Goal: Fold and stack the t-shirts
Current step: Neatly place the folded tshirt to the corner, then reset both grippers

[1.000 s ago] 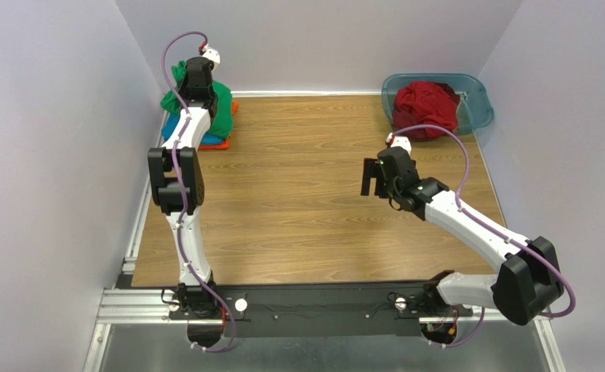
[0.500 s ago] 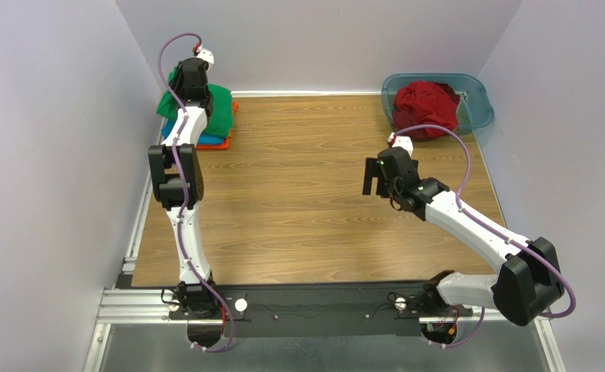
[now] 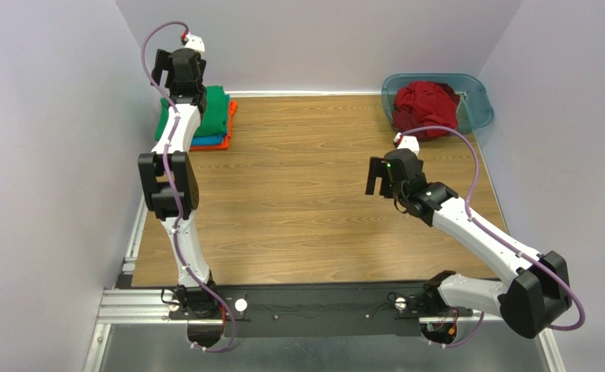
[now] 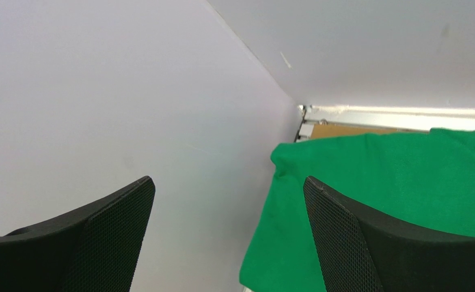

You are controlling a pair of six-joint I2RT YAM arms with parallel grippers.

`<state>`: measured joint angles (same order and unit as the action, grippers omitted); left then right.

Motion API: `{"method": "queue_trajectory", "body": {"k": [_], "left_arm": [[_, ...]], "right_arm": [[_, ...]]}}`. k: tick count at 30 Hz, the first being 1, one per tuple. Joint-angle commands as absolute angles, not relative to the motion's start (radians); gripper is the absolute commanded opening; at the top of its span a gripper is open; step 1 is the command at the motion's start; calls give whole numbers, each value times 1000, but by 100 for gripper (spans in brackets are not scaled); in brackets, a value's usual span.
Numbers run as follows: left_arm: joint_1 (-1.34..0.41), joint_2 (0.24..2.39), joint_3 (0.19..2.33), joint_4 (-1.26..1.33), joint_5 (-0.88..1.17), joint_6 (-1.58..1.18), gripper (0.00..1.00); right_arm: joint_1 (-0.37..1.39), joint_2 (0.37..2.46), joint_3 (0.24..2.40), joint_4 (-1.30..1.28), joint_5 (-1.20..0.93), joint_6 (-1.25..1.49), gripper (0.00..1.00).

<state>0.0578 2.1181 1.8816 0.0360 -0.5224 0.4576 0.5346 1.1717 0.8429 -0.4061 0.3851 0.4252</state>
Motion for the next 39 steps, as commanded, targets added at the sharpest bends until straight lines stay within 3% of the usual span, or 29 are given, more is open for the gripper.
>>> {"method": "queue_trajectory", "body": {"k": [1, 9, 21, 31, 39], "left_arm": [[61, 2011, 1853, 31, -483, 403, 98], [51, 1875, 1795, -29, -286, 189, 98], [-81, 1753, 1714, -130, -273, -208, 98], [-281, 1427, 1235, -31, -374, -438, 98], [-373, 985, 691, 179, -255, -607, 98]], "right_arm": [[531, 1134, 822, -419, 394, 419, 100], [531, 1115, 830, -417, 423, 431, 100], [531, 1077, 824, -417, 406, 471, 100], [531, 1017, 796, -417, 433, 502, 100], [531, 973, 750, -416, 437, 508, 100]]}}
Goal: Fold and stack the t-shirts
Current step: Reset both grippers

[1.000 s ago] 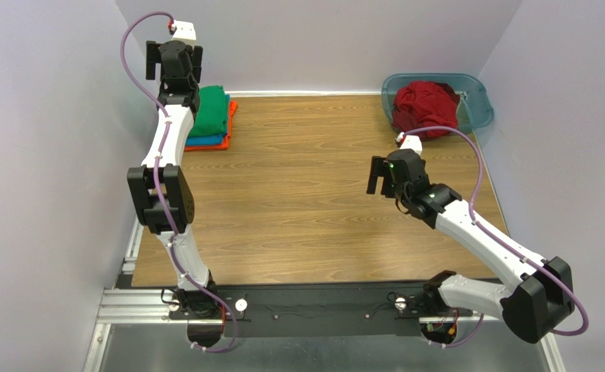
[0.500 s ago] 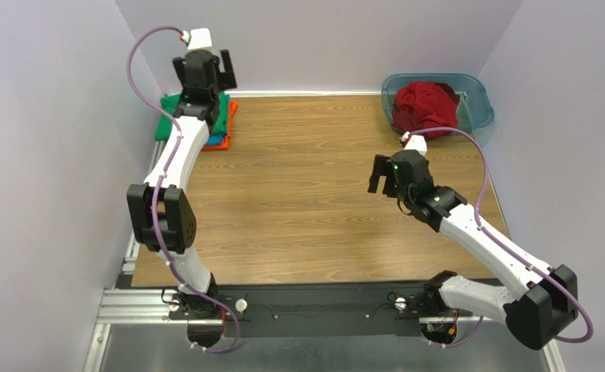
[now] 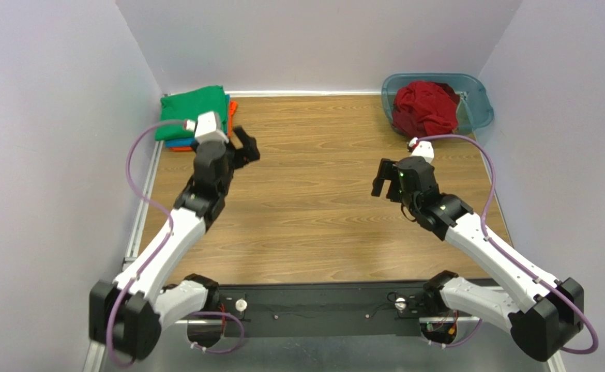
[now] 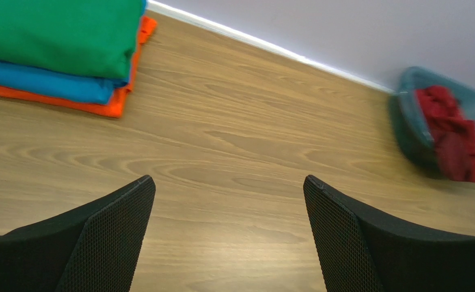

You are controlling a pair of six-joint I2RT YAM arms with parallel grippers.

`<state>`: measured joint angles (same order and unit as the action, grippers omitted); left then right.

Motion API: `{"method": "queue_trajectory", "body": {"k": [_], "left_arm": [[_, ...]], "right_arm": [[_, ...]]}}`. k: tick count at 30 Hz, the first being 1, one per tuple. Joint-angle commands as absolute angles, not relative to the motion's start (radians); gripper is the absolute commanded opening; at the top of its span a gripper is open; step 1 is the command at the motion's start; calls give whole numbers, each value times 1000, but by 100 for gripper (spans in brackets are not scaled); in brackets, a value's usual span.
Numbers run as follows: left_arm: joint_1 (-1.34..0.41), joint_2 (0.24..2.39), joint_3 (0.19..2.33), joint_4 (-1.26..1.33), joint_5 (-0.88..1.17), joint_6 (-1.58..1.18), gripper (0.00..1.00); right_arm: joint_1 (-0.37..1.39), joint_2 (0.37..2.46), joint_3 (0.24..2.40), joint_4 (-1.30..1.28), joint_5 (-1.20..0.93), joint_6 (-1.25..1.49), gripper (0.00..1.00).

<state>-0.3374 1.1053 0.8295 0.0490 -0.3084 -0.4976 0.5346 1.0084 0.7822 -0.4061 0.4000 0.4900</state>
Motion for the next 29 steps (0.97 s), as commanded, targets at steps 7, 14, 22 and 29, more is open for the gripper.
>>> {"method": "queue_trajectory", "body": {"k": [7, 14, 22, 29], "left_arm": [[-394, 735, 509, 143, -248, -670, 98], [-394, 643, 475, 72, -351, -672, 98], [-394, 523, 411, 35, -388, -670, 98], [-394, 434, 368, 48, -425, -678, 98]], "right_arm": [[531, 948, 698, -416, 522, 575, 100], [531, 861, 597, -416, 574, 675, 100], [531, 776, 508, -414, 627, 739, 100], [531, 727, 491, -410, 678, 752, 100]]}}
